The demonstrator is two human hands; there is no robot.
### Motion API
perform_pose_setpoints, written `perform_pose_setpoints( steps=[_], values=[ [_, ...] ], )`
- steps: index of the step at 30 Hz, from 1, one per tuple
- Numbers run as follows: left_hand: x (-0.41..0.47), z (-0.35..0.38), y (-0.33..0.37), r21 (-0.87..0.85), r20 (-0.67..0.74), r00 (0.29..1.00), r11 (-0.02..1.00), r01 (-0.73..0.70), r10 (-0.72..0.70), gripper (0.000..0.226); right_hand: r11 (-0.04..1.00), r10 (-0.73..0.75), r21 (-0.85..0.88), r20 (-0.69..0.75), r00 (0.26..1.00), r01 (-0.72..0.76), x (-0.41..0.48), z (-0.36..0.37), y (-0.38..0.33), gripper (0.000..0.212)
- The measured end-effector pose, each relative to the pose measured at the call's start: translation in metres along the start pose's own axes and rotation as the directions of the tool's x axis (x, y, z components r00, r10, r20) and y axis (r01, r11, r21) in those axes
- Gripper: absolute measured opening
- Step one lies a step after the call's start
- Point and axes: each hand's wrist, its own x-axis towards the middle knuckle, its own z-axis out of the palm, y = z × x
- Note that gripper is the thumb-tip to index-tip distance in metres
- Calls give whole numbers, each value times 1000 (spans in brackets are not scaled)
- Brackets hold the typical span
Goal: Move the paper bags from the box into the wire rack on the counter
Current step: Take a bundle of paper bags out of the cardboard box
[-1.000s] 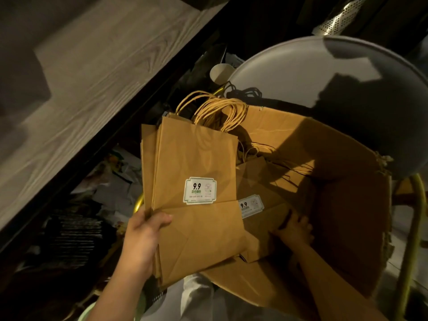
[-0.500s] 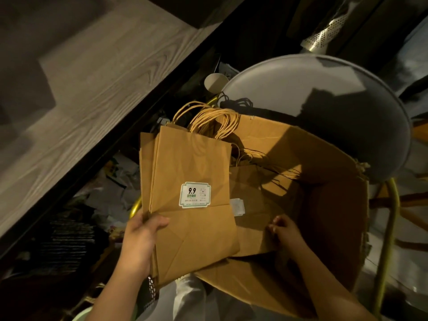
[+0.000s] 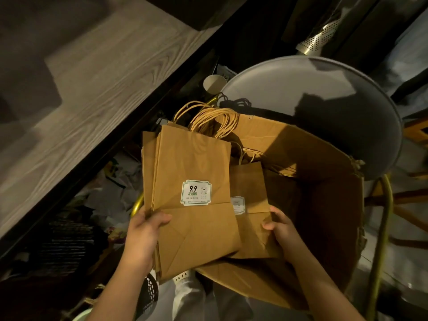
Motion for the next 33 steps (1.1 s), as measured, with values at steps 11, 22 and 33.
perform_pose_setpoints(
  steps=[11, 22, 33],
  values=[
    [-9, 2, 8, -9, 41, 999, 1000, 29, -28, 23, 958, -284, -94, -164, 945, 271, -88, -64, -34, 43],
    [-22, 7, 19, -23, 84, 996, 999, 41, -39, 23, 965, -239, 70, -156, 959, 252, -132, -103, -91, 55],
    [-32, 9, 11, -143, 226, 970, 982, 121, -87, 21, 997, -40, 77, 142, 989, 29, -64, -6, -29, 57]
  ],
)
